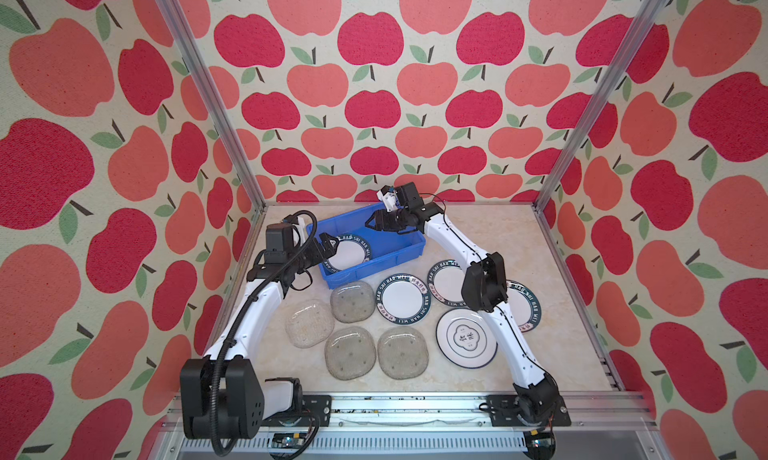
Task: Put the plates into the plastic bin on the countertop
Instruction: 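Open the right gripper and raise it out of the bin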
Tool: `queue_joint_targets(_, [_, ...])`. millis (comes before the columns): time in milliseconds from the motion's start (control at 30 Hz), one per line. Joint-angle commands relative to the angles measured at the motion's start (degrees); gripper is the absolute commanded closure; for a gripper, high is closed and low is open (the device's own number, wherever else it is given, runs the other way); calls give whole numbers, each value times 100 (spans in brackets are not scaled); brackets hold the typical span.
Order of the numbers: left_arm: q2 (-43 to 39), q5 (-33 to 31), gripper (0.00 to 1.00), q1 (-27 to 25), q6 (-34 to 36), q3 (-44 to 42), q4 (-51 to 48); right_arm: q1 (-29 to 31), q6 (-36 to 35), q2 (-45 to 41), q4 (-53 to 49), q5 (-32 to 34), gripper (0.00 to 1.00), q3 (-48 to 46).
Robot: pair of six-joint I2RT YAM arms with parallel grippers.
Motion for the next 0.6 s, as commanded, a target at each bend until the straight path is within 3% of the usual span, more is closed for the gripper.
queue_joint_targets(0, [-468,-127,3,573,-200,-480,-580,-20,-585,-1126,170,331,45,-656])
queue_joint_targets(133, [-1024,458,10,1230,-659,-956,-755,196,-1127,-1662,-494,335,52,-951])
queue_joint_targets(300, [-1737,330,12,1128,-1153,-1175,-1392,741,-1774,-1998,-1669,775,56,-1152])
queue_joint_targets(567, [-2484,529,10,1036,-1407,-1692,-1288,1297,-1879,-3034,-1072,1052,53,-3522])
